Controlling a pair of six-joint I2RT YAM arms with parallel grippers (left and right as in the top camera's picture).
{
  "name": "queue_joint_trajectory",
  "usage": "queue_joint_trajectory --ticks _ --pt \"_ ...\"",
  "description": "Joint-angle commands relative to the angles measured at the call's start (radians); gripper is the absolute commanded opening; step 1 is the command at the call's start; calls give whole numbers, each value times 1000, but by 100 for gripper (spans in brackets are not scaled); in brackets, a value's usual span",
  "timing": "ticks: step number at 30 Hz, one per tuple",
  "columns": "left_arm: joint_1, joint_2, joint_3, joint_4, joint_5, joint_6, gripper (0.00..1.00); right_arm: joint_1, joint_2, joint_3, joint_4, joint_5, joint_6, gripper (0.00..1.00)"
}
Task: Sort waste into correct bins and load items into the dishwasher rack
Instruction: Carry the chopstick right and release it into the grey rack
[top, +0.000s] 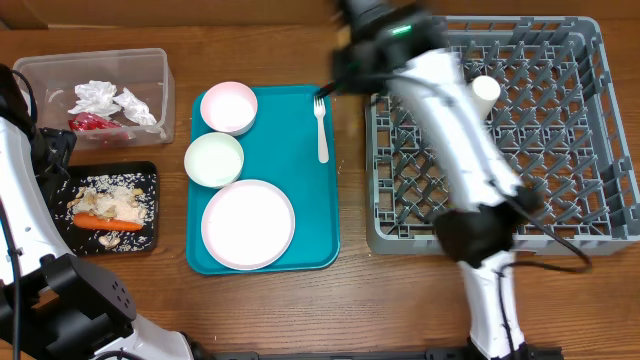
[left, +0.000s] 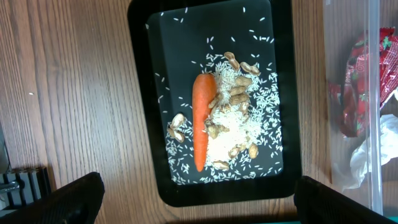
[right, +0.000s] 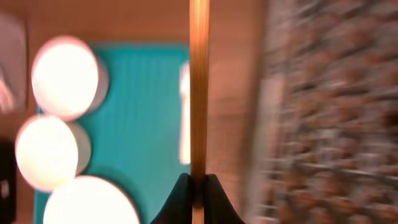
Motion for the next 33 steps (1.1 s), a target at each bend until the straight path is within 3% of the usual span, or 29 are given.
queue_joint_trajectory --ticks 1,8,17,25,29,33 --pt "-2 -17 -4 0 0 -21 100 -98 -14 11 -18 28 -50 4" --pt "-2 -17 -4 0 0 -21 100 -194 10 -88 43 -20 -58 4" --pt "-2 -17 -4 0 0 -21 100 -179 22 -289 230 -66 -58 4" --pt "-2 -17 -4 0 0 -21 100 -174 22 -348 254 -66 -57 43" --pt "-2 -17 -4 0 0 -21 100 -170 11 -347 212 -71 -57 71" --pt "-2 -17 -4 0 0 -21 100 -156 -19 -347 166 -98 -57 75"
